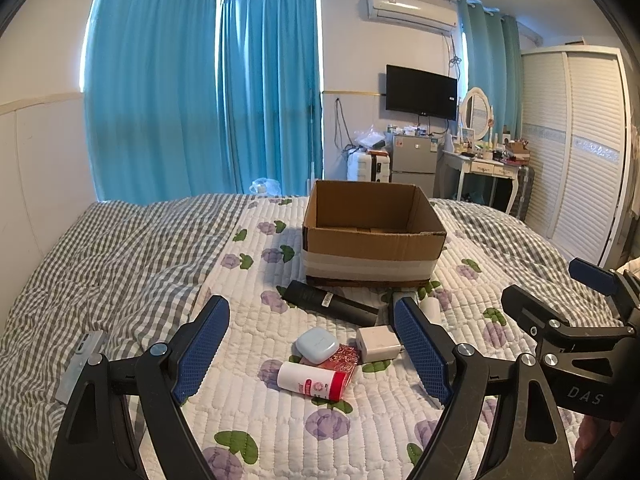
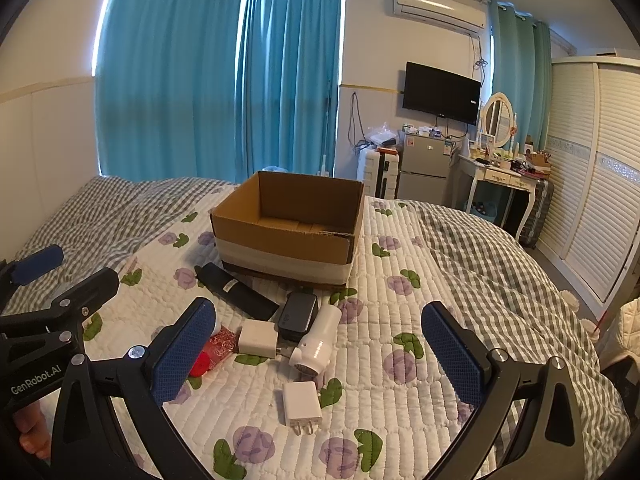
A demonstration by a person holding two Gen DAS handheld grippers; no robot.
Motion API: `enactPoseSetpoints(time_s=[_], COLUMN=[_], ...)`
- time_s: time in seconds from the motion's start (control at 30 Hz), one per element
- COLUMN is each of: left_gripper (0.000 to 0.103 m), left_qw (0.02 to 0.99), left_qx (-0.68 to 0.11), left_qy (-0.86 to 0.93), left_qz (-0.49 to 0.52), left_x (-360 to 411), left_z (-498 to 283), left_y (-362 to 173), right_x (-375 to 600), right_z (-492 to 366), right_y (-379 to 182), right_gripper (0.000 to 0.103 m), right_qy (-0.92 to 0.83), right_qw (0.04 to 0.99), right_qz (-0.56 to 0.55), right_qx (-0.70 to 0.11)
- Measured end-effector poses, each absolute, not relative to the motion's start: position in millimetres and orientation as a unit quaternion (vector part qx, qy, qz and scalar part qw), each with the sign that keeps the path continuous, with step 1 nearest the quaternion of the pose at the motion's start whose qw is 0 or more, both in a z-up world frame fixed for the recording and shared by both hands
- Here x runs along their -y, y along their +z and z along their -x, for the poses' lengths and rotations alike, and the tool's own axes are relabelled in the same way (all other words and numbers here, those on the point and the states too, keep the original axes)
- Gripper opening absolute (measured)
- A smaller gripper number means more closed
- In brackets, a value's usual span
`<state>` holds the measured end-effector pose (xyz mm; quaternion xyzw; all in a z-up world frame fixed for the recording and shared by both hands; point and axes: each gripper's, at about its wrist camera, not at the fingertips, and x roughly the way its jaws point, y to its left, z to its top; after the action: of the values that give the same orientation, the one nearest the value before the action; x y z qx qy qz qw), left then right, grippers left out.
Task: Organize rigid objects
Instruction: 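Grasp the white plug charger with right tool while left tool grasps the red-capped white bottle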
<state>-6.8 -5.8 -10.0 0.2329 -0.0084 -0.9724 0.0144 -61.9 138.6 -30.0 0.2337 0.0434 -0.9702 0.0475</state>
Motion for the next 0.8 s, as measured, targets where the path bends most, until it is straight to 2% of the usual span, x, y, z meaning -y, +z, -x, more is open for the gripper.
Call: enactPoseSetpoints(time_s=[0.27,0.5,0.57,0.7,0.8], left_gripper=[0.087,0.087,0.087,0.087,0.087], left_qw=[0.034,0.052,0.051,0.030,0.011], left_qx=[0.011,0.046,0.056,0.047,0.057], left_qy=[-0.964,-0.938,-0.933,-0.923,-0.916], left_qz=[-0.264,-0.339,-0.352,-0.381,-0.397], left_x=[11,15,14,14,10], left_z=[22,44,45,53,61], left_y=[-31,-78,-90,-106,-115], right_x=[-133,-122,-120,-120,-124], right_z=[78,117,121,129,141], right_y=[-48,-130,-146,-168,-180], right_gripper=[0.103,0.102,0.086,0.077,0.064], right_qy=[-0.961,-0.913,-0.905,-0.894,-0.884], right_qw=[0.050,0.064,0.057,0.065,0.071], right_qz=[-0.266,-0.398,-0.414,-0.437,-0.460], right_qx=[-0.057,-0.063,-0.077,-0.071,-0.050])
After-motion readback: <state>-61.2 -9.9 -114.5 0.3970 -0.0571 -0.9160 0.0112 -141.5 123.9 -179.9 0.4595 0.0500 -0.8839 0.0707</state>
